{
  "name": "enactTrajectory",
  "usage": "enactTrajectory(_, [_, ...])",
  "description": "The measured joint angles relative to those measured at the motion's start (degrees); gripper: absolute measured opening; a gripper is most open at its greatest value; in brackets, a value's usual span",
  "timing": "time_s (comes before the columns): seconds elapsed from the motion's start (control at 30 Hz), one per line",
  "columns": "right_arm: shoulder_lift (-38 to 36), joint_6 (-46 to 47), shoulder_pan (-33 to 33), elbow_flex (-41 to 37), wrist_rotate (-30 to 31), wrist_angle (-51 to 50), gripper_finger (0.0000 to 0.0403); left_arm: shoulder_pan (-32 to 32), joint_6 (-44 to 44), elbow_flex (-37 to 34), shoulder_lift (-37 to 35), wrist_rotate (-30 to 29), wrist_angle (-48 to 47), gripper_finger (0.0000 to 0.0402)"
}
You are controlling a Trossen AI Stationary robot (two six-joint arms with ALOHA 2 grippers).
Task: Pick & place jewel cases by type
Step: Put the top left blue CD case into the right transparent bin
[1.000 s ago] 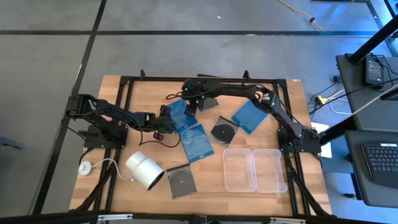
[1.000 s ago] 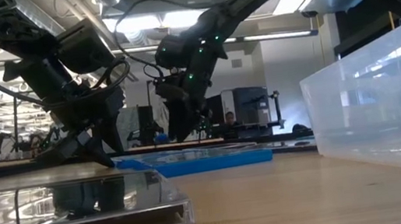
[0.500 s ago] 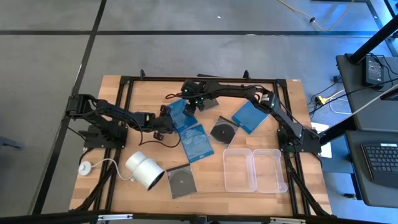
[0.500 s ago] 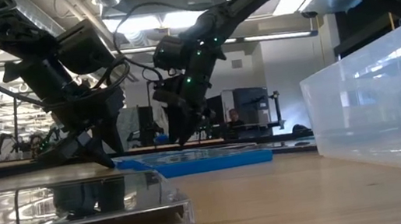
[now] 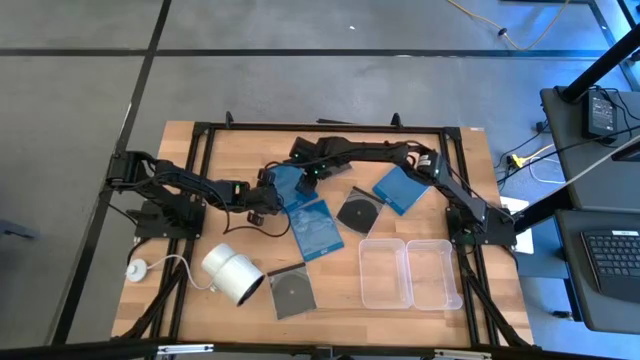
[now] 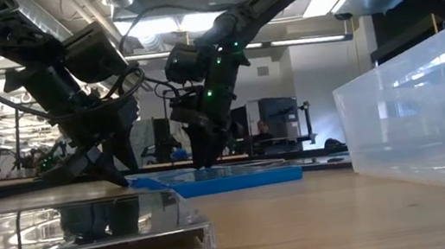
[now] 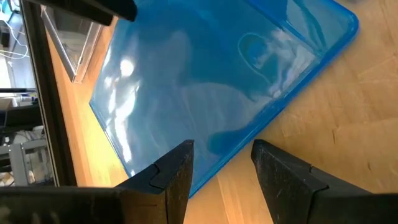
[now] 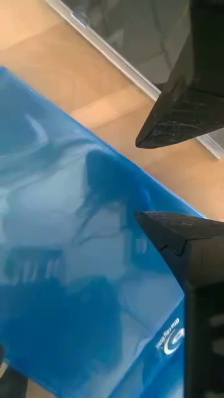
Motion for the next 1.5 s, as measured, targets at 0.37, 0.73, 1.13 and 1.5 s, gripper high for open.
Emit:
enactTrajectory(0.37, [4.2,6.1,0.0,0.5,-14.1,-2.2,0.0179,-1.5,0.0,0.0,0.0,-0.7,0.0,0.0168])
enactTrajectory(0.73, [4.8,4.8,0.3,2.1,-16.4,-1.8,0.0179,-3.8,0.2,-0.1,0.1,-1.8,1.3,0.0168])
enactTrajectory(1.13, [5.5,2.8,0.5,6.7,-17.7,-5.3,0.0179,-4.0,-6.4,0.0,0.0,-2.2,0.7,0.0168])
enactTrajectory(1.5, [6.3,0.0,1.5,11.4,-16.4,-8.2,0.0179,-4.2,-10.9,0.2,-0.1,-2.3,-1.5,0.0168])
